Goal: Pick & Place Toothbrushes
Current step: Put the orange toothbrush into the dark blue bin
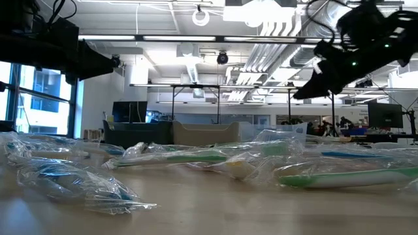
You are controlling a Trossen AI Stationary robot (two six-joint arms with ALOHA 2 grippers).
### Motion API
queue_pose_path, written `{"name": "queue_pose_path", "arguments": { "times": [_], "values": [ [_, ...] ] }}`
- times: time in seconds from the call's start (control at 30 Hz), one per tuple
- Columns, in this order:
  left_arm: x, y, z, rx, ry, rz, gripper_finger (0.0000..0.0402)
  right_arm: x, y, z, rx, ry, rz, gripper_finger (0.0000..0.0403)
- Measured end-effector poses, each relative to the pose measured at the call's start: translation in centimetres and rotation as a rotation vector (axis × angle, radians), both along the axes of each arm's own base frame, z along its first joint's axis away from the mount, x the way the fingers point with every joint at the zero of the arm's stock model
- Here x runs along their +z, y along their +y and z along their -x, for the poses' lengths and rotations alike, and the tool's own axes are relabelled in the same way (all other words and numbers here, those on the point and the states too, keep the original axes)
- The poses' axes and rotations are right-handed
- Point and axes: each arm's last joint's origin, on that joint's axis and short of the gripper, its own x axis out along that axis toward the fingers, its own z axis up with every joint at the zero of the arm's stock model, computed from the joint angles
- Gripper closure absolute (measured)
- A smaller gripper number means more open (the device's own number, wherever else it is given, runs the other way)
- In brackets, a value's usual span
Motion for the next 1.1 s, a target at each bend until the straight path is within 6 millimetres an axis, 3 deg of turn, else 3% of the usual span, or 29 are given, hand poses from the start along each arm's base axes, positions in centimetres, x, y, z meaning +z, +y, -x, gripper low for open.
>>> {"name": "queue_pose_path", "arguments": {
  "times": [0.33,0.67,1.1],
  "values": [
    [0.0,0.0,0.0,0.000,0.001,0.001,0.0231,-1.5,-0.8,-2.5,0.092,0.211,-0.156,0.0231],
    [0.0,0.0,0.0,0.000,0.007,-0.006,0.0231,-3.7,-0.8,-3.3,0.115,0.292,-0.272,0.0231],
    [0.0,0.0,0.0,0.001,0.016,-0.020,0.0231,-5.9,-0.4,-3.9,0.079,0.416,-0.276,0.0231]
  ]
}}
